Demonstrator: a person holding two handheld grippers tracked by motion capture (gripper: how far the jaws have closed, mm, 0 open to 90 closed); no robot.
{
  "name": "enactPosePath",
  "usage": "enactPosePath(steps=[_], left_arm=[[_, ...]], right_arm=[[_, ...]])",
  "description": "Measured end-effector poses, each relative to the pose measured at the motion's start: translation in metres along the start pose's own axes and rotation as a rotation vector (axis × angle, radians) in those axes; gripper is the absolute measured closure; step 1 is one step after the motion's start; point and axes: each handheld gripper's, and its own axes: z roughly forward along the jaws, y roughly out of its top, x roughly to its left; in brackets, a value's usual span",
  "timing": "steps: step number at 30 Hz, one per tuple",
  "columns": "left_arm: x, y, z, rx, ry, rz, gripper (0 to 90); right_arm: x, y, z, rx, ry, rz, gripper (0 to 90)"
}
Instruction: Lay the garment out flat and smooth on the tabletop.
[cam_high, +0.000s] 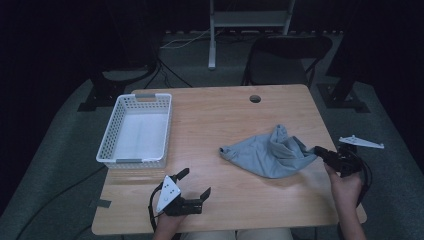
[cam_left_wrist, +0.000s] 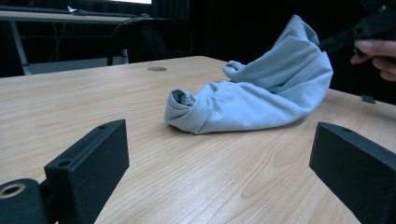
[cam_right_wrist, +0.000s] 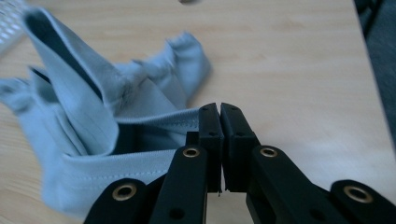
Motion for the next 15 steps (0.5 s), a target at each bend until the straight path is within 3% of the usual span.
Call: enactPosePath(steps=[7,15], left_arm=[[0.0,0.0,0.0,-0.001,0.001,-0.002,5.7],[0.0,0.0,0.0,0.001,0.001,-0.001,5.7]], right_arm=[[-0.02,-0.027,0.003,0.064,-0.022,0.043,87.5],[-0.02,-0.049,0.011,0.117,-0.029,0.035,87.4]])
